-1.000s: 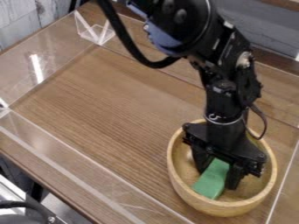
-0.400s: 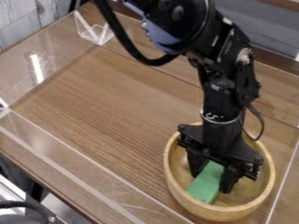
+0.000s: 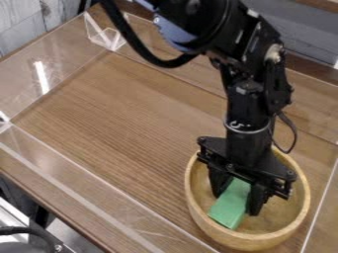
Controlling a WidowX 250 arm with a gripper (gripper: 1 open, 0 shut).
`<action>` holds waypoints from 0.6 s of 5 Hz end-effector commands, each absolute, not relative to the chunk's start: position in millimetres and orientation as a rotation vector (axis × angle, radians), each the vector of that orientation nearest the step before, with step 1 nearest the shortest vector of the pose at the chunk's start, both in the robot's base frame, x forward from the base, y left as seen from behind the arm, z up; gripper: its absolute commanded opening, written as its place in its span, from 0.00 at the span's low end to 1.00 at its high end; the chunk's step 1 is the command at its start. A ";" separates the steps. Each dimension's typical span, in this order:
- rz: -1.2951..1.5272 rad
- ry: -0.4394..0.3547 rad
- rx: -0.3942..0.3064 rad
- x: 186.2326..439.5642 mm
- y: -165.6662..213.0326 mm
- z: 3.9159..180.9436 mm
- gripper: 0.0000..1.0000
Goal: Remove the green block from inside the brown bowl and put it on the table
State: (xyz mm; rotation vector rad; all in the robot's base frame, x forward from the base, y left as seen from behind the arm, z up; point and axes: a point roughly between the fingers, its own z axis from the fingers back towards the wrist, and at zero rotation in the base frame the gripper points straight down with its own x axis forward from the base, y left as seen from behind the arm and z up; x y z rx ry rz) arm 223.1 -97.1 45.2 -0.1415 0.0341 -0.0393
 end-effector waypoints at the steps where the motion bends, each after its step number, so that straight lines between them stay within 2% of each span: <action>1: -0.025 -0.033 -0.166 234.5 -95.9 71.6 0.00; 2: -0.010 -0.040 -0.173 234.4 -90.5 86.2 0.00; 3: 0.023 -0.071 -0.174 237.6 -81.5 127.6 0.00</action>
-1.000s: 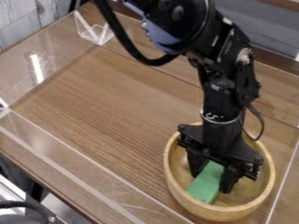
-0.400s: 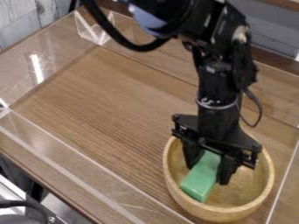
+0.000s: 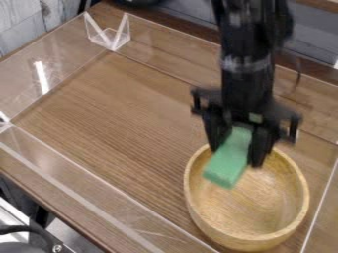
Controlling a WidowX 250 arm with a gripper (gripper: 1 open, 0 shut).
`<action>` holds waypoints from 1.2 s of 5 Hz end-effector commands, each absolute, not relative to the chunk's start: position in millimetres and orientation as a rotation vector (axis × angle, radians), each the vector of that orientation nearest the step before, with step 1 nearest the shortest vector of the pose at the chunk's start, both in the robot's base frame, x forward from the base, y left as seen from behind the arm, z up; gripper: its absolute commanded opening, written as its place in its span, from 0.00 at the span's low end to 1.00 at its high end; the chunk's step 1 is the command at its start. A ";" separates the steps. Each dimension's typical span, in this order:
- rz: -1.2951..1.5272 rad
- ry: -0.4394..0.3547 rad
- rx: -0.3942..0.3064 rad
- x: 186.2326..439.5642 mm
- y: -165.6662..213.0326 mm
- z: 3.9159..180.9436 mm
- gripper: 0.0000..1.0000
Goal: Remove the green block from inside the brown bowl and put it on the table
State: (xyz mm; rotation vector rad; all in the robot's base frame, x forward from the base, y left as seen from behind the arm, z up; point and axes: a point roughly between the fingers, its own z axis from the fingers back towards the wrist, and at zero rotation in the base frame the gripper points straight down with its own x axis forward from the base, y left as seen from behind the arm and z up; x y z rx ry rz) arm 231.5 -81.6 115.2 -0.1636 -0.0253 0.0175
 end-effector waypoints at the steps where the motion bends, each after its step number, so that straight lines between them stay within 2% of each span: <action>1: 0.097 -0.123 -0.158 252.0 -49.4 176.5 0.00; 2: 0.125 -0.152 -0.143 256.1 -14.8 192.8 0.00; 3: 0.108 -0.162 -0.138 253.7 10.0 186.6 0.00; 4: 0.096 -0.161 -0.134 244.9 25.1 170.6 0.00; 6: 0.037 -0.161 -0.120 237.8 18.8 135.4 0.00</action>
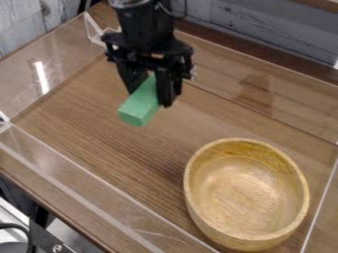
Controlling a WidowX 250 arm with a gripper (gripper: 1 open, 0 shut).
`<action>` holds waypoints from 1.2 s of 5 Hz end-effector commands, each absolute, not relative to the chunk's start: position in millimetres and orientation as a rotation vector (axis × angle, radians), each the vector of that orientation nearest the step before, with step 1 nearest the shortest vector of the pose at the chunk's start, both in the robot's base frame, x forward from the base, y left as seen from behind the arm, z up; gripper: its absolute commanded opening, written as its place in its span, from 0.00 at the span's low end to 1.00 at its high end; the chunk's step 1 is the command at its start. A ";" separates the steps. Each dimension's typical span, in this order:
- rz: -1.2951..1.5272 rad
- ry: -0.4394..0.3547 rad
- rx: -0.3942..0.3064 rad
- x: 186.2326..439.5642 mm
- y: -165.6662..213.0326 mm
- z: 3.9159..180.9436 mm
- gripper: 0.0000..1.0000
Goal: Remove the green block from inside the brown bowl and put it on the table
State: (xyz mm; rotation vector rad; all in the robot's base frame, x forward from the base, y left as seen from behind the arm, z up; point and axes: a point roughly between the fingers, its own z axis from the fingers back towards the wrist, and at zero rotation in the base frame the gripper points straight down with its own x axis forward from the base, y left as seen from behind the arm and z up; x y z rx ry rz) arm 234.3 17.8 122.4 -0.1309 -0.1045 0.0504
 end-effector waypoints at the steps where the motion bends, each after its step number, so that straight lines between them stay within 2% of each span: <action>1: 0.003 -0.163 -0.114 233.7 8.0 120.9 0.00; 2: -0.018 -0.165 -0.108 232.6 -4.2 111.7 0.00; 6: 0.021 -0.206 -0.120 257.6 17.1 101.6 0.00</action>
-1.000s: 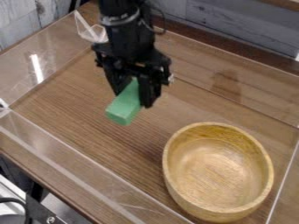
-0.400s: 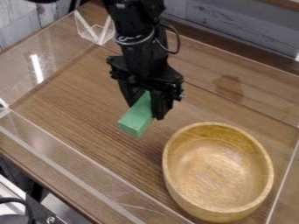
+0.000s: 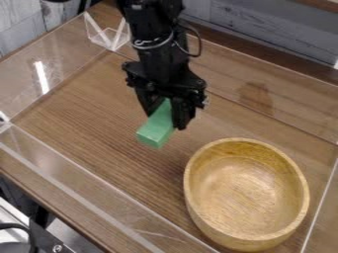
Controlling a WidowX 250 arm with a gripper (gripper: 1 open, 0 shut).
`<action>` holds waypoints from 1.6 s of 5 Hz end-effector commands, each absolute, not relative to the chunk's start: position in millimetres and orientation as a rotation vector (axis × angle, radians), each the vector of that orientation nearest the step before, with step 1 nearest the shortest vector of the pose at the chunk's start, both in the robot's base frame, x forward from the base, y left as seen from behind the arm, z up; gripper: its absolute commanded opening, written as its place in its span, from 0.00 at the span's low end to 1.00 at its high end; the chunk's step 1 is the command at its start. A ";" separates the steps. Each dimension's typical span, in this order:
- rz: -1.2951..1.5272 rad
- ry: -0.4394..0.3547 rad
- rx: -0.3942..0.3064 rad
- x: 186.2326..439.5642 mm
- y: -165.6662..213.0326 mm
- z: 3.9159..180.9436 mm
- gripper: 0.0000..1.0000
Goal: Remove the green block from inside the brown bowl and put it on the table
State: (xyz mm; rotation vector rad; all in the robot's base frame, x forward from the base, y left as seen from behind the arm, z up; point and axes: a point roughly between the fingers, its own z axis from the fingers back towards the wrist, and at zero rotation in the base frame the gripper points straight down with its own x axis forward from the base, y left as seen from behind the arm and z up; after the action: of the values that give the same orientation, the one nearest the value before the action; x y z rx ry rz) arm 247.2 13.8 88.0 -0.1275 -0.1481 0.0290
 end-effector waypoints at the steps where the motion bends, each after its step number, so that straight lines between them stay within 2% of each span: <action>1: 0.033 -0.218 -0.124 260.7 20.5 101.6 0.00; 8: 0.082 -0.250 -0.153 264.0 24.4 89.3 0.00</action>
State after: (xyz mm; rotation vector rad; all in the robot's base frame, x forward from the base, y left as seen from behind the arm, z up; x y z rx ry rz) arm 259.7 20.3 81.2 -0.1578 -0.2138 0.0752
